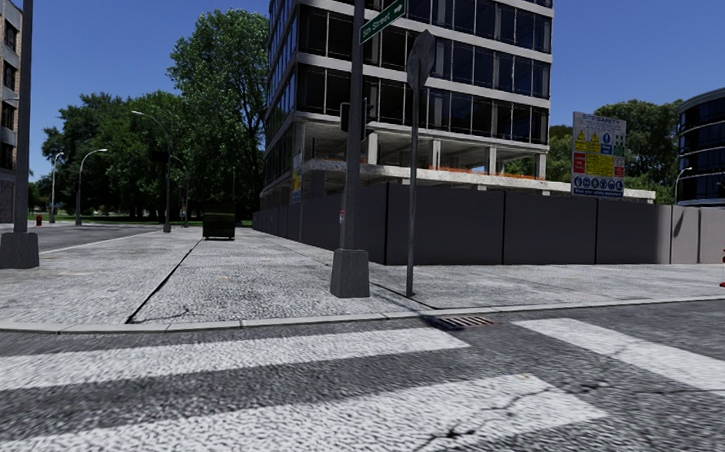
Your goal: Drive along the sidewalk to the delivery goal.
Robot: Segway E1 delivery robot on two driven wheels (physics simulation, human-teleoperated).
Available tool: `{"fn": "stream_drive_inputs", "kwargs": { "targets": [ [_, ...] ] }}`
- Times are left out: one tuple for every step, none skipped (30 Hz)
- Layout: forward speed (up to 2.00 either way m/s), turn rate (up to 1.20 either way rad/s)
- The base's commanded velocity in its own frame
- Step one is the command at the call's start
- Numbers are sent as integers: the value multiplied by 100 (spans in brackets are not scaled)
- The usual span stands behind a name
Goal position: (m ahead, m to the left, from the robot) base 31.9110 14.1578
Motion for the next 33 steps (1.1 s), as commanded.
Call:
{"fn": "stream_drive_inputs", "kwargs": {
  "targets": [
    [0,0],
    [0,0],
    [0,0],
    [0,0],
    [0,0],
    [0,0],
    [0,0],
    [0,0],
    [0,0],
    [0,0],
    [0,0],
    [0,0],
    [0,0],
    [0,0],
    [0,0],
    [0,0],
    [0,0],
    [0,0],
    [0,0],
    [0,0],
    [0,0],
    [0,0],
    [0,0],
    [0,0],
    [0,0],
    [0,0],
    [0,0],
    [0,0],
    [0,0],
    [0,0],
    [29,0],
    [57,7],
    [77,16]
  ]
}}
